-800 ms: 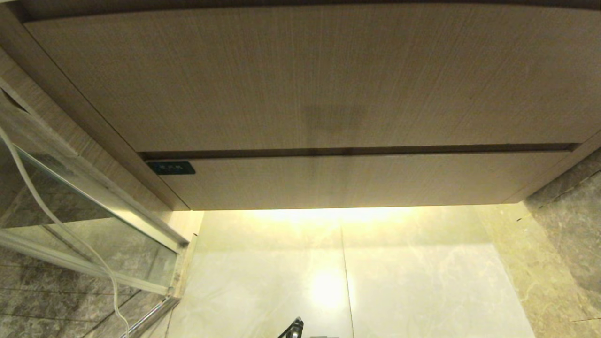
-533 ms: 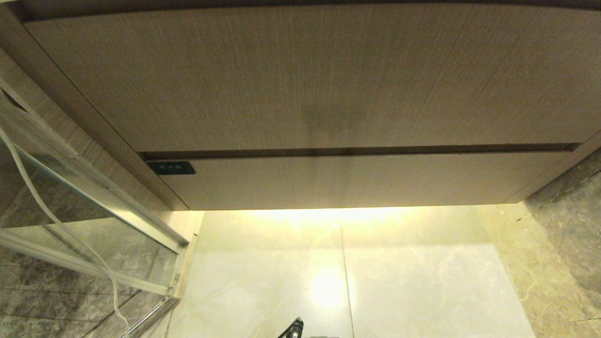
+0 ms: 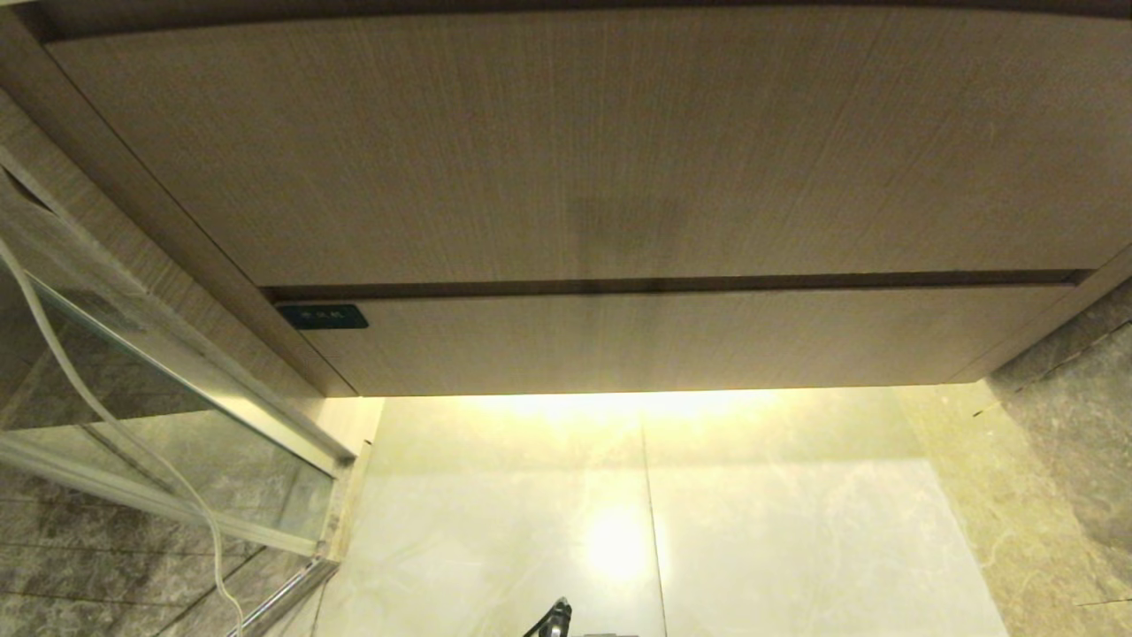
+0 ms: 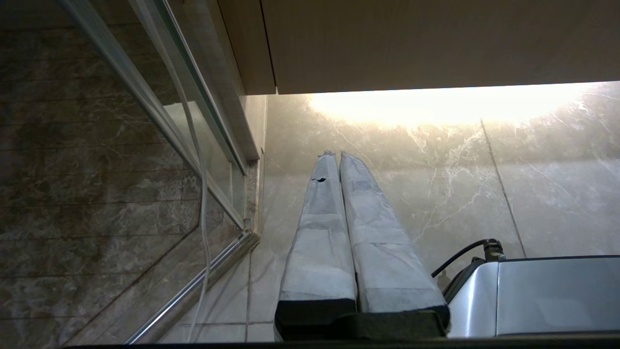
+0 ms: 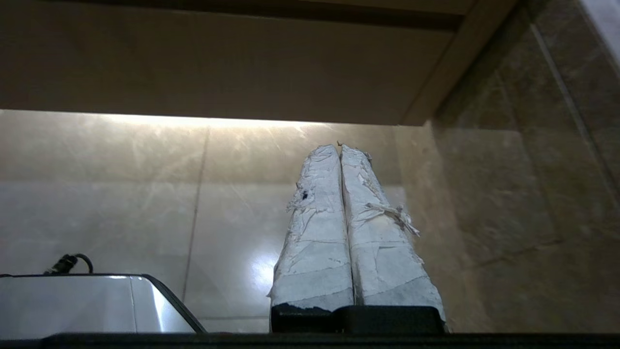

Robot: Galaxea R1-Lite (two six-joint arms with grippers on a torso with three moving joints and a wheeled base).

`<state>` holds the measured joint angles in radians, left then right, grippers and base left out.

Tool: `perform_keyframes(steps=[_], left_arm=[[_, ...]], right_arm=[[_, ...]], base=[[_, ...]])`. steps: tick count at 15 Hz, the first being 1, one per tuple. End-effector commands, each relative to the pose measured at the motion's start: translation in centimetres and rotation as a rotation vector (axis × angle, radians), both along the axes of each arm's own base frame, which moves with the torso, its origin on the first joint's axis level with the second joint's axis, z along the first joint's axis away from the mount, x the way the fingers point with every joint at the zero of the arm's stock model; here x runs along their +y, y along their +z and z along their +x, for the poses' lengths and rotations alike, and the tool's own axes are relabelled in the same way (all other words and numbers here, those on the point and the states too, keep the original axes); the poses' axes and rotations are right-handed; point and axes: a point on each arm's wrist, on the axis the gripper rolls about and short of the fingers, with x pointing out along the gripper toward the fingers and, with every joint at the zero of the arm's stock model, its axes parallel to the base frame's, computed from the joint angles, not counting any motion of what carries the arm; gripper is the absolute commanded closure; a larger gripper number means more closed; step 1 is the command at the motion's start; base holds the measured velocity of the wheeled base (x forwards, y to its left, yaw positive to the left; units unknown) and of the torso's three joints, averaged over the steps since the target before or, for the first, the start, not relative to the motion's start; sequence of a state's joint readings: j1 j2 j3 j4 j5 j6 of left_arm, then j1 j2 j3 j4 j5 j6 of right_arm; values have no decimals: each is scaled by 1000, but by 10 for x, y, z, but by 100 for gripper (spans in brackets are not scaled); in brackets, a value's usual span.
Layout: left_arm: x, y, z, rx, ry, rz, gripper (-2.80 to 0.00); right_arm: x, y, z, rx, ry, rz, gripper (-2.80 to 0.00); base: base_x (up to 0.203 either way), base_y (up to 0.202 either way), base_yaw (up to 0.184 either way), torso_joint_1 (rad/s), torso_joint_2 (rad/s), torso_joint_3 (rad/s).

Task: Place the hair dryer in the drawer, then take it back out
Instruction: Pull open the drawer

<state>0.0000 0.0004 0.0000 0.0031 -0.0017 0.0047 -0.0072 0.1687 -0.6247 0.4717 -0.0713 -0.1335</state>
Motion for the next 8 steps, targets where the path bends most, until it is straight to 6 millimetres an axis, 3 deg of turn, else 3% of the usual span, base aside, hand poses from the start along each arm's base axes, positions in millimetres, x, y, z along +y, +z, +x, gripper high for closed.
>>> perform_keyframes(steps=[1,2,4,6,8], left_arm=[[0,0,0,2,0,0,0],[0,0,0,2,0,0,0],[0,0,0,3,0,0,0],[0,0,0,3,0,0,0],[0,0,0,3,0,0,0]], right_arm=[[-1,66,45,263,-48,-22,0],[-2,86,69,345,-70,-38,0],[-5,109,111,479,-114,-147,0],[-6,114,147,590,-85,-367,0],[3,108,173,621,8,-462,0]], base=[[0,0,0,0,0,0],[0,0,0,0,0,0],[0,0,0,0,0,0],[0,0,0,0,0,0],[0,0,0,0,0,0]])
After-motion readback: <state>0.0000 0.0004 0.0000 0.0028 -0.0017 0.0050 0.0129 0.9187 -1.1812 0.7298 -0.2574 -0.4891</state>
